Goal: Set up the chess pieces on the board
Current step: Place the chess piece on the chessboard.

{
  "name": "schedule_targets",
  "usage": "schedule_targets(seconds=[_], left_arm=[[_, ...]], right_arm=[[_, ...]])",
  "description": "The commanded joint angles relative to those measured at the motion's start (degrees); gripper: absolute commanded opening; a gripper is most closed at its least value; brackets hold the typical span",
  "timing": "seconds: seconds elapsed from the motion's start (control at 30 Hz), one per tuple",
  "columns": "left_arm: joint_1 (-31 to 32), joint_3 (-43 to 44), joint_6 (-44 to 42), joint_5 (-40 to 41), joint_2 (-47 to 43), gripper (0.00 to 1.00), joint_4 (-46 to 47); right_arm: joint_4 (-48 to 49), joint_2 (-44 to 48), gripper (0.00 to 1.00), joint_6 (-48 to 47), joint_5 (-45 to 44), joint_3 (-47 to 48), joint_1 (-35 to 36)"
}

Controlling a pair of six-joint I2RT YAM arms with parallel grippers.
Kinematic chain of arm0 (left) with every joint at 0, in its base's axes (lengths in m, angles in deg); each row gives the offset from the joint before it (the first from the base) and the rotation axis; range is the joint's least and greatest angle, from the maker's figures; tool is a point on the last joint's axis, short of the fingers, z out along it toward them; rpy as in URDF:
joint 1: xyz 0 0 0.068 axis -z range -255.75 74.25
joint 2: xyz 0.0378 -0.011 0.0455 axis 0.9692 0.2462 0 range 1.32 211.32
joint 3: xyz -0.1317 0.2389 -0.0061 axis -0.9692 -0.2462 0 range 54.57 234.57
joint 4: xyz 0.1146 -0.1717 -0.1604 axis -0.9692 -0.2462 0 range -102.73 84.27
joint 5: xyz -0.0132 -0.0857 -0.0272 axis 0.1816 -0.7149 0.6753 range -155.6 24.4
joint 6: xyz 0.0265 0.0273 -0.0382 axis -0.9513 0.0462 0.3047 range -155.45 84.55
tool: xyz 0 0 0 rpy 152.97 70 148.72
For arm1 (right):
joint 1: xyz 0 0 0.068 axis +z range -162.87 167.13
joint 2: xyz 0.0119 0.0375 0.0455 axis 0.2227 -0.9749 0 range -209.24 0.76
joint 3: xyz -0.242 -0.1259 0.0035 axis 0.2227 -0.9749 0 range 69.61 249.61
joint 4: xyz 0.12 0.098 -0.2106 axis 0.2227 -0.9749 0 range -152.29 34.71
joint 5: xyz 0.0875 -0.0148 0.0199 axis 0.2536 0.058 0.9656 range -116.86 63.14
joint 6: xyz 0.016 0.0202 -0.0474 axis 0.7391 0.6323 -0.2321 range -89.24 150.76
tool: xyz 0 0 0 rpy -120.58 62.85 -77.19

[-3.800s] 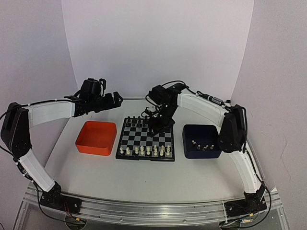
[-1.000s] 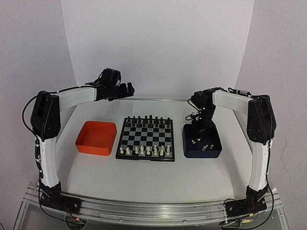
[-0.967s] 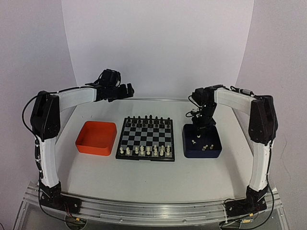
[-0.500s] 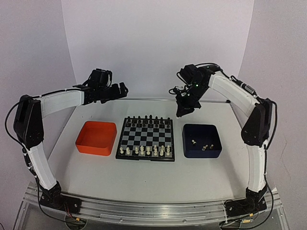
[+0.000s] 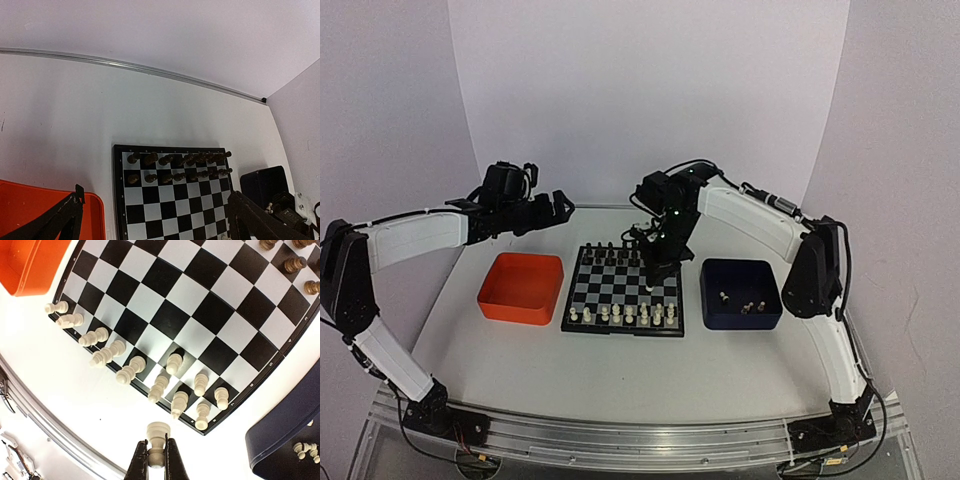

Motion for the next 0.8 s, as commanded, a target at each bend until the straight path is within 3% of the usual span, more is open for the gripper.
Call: schedule_targets(seconds=[0.0,0.77], left_arm=[[-0.2,-1.8,0.0,-1.5,-5.0,1.0,-0.8],[-0.2,-9.6,0.0,2.1,-14.2,1.0,-1.9]], right_arm=[[-1.2,-3.3,0.0,1.0,0.0,4.5,1.1],[3.2,-13.3,0.0,-1.1,1.0,13.0,2.0]])
